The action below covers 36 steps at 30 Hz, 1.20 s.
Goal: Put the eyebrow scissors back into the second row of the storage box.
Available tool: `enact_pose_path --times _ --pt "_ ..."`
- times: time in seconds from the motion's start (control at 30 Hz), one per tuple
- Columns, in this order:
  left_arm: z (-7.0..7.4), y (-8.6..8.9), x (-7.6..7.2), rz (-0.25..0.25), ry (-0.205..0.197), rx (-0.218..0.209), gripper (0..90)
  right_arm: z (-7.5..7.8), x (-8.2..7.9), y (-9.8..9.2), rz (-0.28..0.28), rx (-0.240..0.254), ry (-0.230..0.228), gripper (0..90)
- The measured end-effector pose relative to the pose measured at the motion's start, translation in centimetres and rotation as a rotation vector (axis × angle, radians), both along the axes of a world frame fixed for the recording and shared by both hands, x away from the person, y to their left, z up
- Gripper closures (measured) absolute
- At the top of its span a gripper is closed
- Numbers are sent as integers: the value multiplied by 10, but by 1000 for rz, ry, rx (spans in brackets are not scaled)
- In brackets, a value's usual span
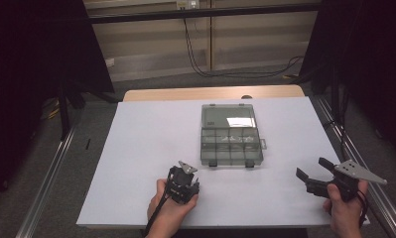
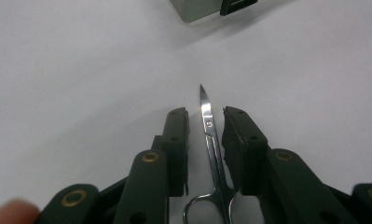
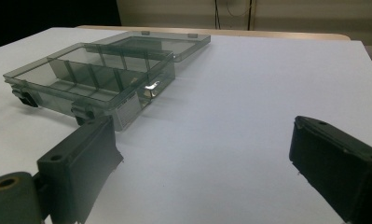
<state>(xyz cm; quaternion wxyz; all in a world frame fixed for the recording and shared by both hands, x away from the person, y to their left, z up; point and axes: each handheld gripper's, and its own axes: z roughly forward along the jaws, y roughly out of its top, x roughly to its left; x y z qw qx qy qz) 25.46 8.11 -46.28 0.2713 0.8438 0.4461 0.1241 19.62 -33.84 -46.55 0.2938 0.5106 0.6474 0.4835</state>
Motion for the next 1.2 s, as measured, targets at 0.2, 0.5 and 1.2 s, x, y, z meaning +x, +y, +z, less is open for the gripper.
enact_pose_path --times 0.2,0.5,1.2 --pt "-1 9 7 -15 29 -49 841 -2 1 3 7 -2 6 68" --pt "1 20 13 -34 84 -166 867 -2 1 3 7 -1 7 69" --pt "2 2 6 -118 64 -46 887 -4 1 1 2 -9 11 70"
